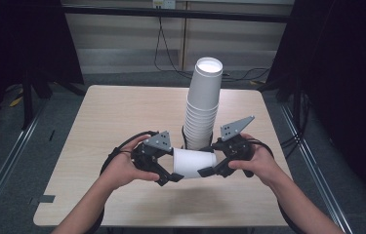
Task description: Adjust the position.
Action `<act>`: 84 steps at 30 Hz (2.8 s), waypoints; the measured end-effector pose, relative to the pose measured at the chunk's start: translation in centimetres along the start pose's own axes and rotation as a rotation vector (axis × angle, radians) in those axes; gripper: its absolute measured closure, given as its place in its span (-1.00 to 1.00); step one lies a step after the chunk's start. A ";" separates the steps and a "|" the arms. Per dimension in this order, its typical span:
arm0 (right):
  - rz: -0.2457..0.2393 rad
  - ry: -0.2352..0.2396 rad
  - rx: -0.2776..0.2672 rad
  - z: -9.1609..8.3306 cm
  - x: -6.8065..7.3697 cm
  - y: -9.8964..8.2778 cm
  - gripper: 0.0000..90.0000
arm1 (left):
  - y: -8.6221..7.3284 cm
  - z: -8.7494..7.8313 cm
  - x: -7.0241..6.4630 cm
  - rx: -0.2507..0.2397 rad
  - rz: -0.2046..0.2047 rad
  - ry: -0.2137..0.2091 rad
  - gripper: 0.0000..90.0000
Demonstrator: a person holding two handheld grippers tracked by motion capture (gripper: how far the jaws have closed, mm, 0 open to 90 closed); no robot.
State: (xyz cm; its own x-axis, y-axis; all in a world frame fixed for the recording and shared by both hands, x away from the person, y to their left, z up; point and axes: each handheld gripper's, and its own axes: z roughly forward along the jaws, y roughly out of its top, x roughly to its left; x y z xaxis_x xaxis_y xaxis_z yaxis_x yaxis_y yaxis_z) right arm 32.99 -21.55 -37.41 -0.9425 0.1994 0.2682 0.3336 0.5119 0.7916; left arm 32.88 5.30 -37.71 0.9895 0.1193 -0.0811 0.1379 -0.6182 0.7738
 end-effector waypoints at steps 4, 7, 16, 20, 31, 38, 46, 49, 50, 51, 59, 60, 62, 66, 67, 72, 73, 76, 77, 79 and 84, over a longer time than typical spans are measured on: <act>0.008 0.003 -0.006 0.0 0.0 0.0 -0.51 | 0.0 0.0 0.0 -0.005 -0.007 0.000 -0.67; 0.007 0.000 -0.008 0.0 0.0 -0.1 -0.51 | 0.0 -0.1 0.0 -0.001 -0.010 0.001 -0.67; 0.022 -0.016 0.000 -0.2 -0.1 -0.4 -0.54 | -0.2 -0.4 0.1 0.017 -0.019 0.004 -0.67; -0.001 -0.035 0.005 -0.4 0.0 -0.2 -0.54 | -0.2 -0.3 0.0 0.054 -0.014 0.018 -0.68; -0.094 -0.104 0.111 -1.0 0.7 0.6 -0.55 | 0.1 0.0 -0.1 0.154 -0.013 0.029 -0.69; -0.142 -0.114 0.190 -0.5 1.2 1.3 -0.55 | 0.7 0.5 -0.4 0.205 -0.003 0.036 -0.69; -0.146 -0.120 0.227 0.1 1.6 1.7 -0.55 | 1.3 1.0 -0.6 0.258 0.011 0.050 -0.70; -0.152 -0.119 0.237 0.3 1.6 1.8 -0.55 | 1.5 1.0 -0.7 0.272 0.010 0.049 -0.70; -0.150 -0.118 0.242 0.4 1.6 1.8 -0.55 | 1.5 1.1 -0.7 0.275 0.013 0.052 -0.70; -0.157 -0.111 0.239 0.5 1.6 1.8 -0.56 | 1.6 1.1 -0.8 0.280 0.013 0.050 -0.70; -0.168 -0.106 0.270 1.2 1.8 2.1 -0.56 | 1.9 1.4 -0.8 0.308 0.026 0.059 -0.70; -0.170 -0.101 0.277 1.3 1.8 2.2 -0.56 | 2.0 1.4 -0.8 0.306 0.020 0.052 -0.70; -0.183 -0.096 0.284 1.7 1.9 2.3 -0.56 | 2.0 1.5 -0.9 0.311 0.025 0.057 -0.70; -0.185 -0.092 0.292 2.1 2.0 2.4 -0.55 | 2.1 1.8 -0.9 0.320 0.029 0.054 -0.70; -0.182 -0.086 0.297 2.2 2.1 2.5 -0.56 | 2.1 1.9 -0.9 0.317 0.028 0.055 -0.70; -0.188 -0.096 0.324 2.9 2.1 2.5 -0.55 | 2.2 2.2 -1.0 0.322 0.036 0.051 -0.71; -0.188 -0.096 0.324 2.9 2.1 2.5 -0.55 | 2.2 2.2 -1.0 0.322 0.036 0.051 -0.71; -0.188 -0.103 0.332 3.2 2.0 2.4 -0.55 | 2.3 2.1 -1.1 0.306 0.028 0.042 -0.71; -0.181 -0.100 0.345 3.4 1.8 2.2 -0.55 | 2.4 2.1 -1.2 0.302 0.030 0.044 -0.71; -0.173 -0.102 0.345 3.4 1.8 2.2 -0.55 | 2.5 2.1 -1.2 0.300 0.035 0.044 -0.71; -0.169 -0.096 0.366 3.8 1.7 2.0 -0.55 | 2.6 2.2 -1.3 0.315 0.050 0.047 -0.72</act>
State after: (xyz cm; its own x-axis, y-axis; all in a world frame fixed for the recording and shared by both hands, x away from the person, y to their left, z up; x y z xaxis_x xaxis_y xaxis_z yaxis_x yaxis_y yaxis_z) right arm 32.15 -16.99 -37.49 -0.9842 0.1553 0.0853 0.1761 0.8039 0.5681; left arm 31.99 1.87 -36.98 0.9935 0.1134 -0.0132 0.1024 -0.8334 0.5431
